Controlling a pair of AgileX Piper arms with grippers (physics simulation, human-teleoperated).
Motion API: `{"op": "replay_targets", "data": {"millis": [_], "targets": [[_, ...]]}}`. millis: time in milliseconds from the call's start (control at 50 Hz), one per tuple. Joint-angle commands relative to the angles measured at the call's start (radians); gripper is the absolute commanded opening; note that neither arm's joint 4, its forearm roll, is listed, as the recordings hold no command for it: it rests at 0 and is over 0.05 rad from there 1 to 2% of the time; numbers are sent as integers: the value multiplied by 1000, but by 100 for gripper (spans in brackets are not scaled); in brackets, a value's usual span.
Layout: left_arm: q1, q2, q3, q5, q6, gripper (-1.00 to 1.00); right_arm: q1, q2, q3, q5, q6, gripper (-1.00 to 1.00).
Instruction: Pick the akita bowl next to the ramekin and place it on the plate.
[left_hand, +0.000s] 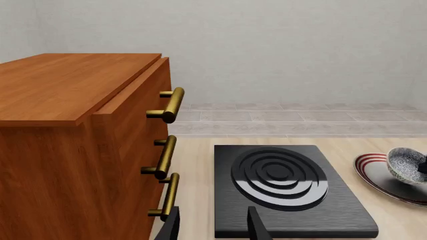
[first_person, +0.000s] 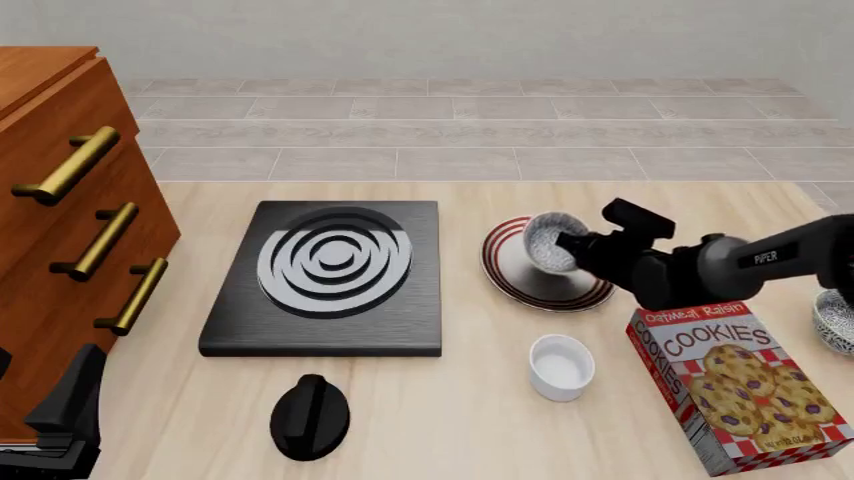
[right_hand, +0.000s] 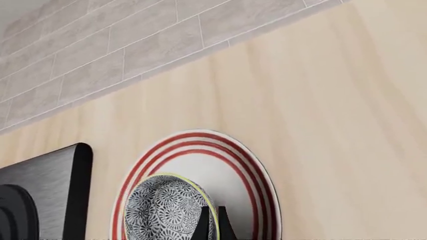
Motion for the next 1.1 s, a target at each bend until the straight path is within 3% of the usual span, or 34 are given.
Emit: {"op": "replay_targets", "data": {"millis": [20, 640, 660, 1100], "targets": [[0, 0, 0, 0, 0, 100, 11, 22, -3, -17, 18, -100], [0, 0, 0, 0, 0, 100, 8, 57, 5, -35, 27, -100], [0, 0, 0, 0, 0, 100, 3, 54, 2, -28, 23, 100], [0, 0, 0, 0, 0, 100, 50, -31, 69, -33, 19, 100]]}}
